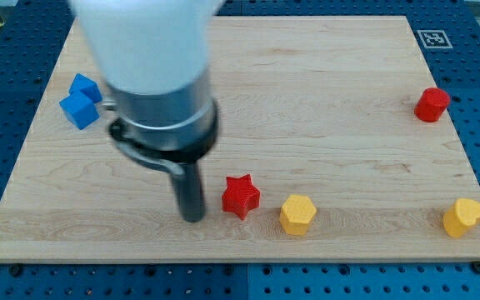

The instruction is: Move the red star slightly upwards

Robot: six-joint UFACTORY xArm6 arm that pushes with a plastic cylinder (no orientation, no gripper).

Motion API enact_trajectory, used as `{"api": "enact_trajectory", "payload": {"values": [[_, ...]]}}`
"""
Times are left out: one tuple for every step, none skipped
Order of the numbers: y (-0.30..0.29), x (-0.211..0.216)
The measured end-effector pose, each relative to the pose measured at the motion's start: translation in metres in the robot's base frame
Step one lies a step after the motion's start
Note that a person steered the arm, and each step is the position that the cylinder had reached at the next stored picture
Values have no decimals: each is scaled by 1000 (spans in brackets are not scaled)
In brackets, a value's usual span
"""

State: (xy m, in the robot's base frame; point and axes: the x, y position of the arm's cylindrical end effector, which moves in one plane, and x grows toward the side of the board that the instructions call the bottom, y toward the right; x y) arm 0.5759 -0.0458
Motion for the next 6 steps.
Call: {"api": "enact_trajectory", "payload": {"values": [[23,0],[23,0],[27,21],[30,24],[33,11],[49,-3]]}}
